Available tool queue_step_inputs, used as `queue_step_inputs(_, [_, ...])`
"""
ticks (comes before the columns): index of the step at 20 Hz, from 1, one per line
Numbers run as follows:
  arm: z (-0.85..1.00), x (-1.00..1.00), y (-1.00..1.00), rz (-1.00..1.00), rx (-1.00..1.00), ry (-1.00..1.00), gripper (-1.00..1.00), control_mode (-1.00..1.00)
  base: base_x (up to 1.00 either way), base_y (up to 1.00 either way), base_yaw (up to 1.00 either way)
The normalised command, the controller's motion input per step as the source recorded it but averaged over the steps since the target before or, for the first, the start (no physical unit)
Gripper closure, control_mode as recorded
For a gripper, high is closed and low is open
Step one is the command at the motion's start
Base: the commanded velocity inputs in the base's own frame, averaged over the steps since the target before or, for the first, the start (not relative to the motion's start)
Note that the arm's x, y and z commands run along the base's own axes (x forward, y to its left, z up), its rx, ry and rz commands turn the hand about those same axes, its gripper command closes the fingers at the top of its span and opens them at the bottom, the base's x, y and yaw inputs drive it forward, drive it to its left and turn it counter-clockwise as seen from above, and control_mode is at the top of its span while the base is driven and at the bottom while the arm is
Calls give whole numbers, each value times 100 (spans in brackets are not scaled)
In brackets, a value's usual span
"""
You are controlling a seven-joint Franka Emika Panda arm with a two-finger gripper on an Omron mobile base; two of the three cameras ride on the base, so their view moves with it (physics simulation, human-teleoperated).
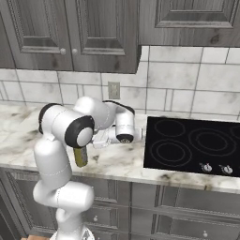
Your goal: There is a wine glass and glass cup on the dining counter. Place the wine bottle next to the wine glass and the juice bottle next to the glass cup.
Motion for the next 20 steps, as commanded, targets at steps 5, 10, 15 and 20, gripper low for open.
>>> queue_step_inputs(5, [0,-10,1,0,0,0,-100,-100,0,0,0])
queue_step_inputs(10, [0,-9,0,0,0,0,-100,-100,0,0,0])
queue_step_inputs(15, [0,-6,1,0,0,0,-100,-100,0,0,0])
queue_step_inputs(20, [3,0,0,0,0,0,-100,-100,0,0,0])
